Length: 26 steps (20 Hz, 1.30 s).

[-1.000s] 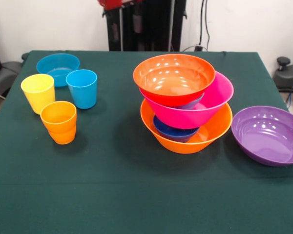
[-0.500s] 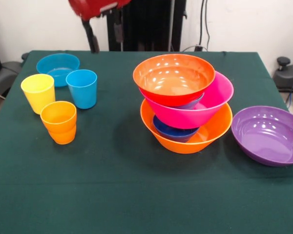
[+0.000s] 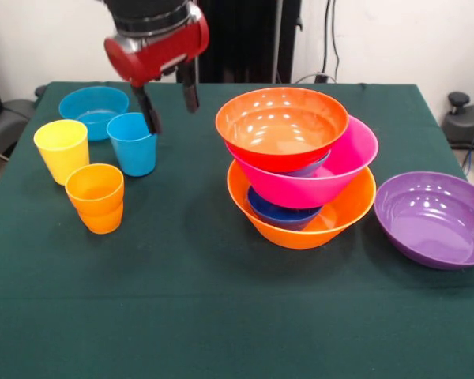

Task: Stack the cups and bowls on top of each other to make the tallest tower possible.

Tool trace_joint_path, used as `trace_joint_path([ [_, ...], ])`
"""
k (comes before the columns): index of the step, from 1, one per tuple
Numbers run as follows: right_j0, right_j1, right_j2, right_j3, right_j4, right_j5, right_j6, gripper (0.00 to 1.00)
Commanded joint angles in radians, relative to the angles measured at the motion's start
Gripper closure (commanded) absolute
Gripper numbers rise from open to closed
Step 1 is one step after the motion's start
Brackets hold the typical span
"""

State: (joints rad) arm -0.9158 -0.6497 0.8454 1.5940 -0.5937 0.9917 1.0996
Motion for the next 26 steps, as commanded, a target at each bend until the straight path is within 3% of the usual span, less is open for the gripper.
trace_joint_path([
  [1, 0.023, 0.066, -0.021, -0.122, -0.151, 0.119, -0.399, 0.00],
  [9, 0.031, 0.001, -0.067, -0.117, -0.205, 0.189, -0.372, 0.00],
  [18, 0.001, -0.087, -0.053, 0.011, -0.168, 0.203, -0.293, 0.00],
  [26, -0.022, -0.093, -0.046, 0.087, -0.152, 0.154, -0.254, 0.00],
])
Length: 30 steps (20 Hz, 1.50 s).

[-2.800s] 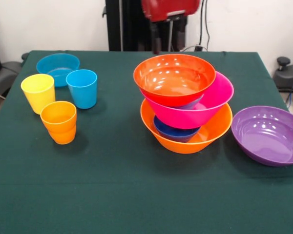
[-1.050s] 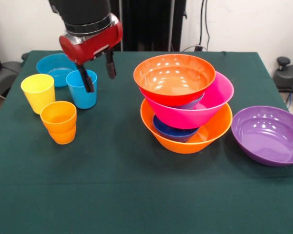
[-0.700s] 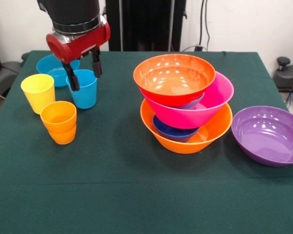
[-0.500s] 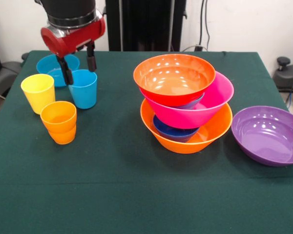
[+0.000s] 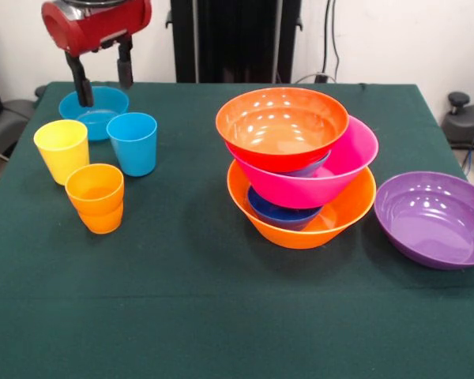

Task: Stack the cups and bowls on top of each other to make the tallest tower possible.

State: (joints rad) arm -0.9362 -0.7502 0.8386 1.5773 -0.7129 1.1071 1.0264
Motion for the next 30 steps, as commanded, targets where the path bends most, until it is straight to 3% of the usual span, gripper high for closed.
trace_joint_path([
  [1, -0.004, 0.014, -0.038, 0.111, -0.030, 0.031, -0.176, 0.00],
  [10, -0.043, 0.085, -0.010, 0.171, -0.026, -0.076, -0.157, 0.00],
  [19, -0.060, 0.167, -0.001, 0.164, -0.058, -0.152, -0.168, 0.00],
  [30, -0.068, 0.144, 0.011, 0.201, -0.051, -0.175, -0.150, 0.00],
])
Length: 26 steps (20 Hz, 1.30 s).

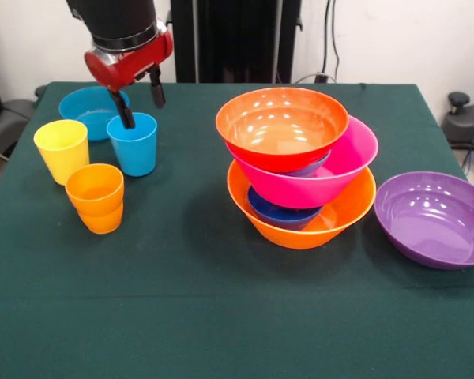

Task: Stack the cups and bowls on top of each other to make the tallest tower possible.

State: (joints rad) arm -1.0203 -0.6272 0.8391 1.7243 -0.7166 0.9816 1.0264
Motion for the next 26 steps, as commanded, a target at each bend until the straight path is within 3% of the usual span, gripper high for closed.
trace_joint_path([
  [1, 0.017, 0.018, 0.010, 0.055, -0.048, -0.050, -0.148, 0.00],
  [26, 0.052, 0.071, -0.075, 0.044, -0.169, -0.166, -0.049, 0.00],
])
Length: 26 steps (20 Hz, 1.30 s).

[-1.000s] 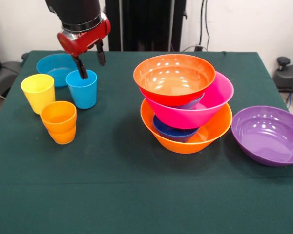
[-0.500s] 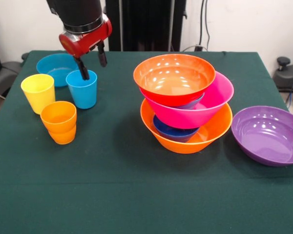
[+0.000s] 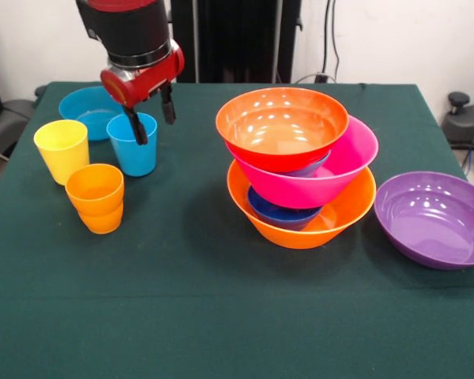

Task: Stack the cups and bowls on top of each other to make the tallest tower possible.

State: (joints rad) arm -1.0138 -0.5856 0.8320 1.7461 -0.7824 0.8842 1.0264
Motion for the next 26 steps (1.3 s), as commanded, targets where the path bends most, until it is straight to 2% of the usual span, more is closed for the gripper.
trace_joint_path([
  [1, 0.047, 0.025, -0.071, 0.024, -0.106, -0.069, -0.047, 0.00],
  [8, 0.045, 0.004, -0.076, 0.029, -0.109, -0.058, -0.051, 0.00],
  [22, 0.016, -0.141, -0.049, 0.111, -0.037, 0.005, -0.064, 0.00],
  [26, 0.011, -0.148, -0.056, 0.132, -0.035, -0.001, -0.056, 0.00],
])
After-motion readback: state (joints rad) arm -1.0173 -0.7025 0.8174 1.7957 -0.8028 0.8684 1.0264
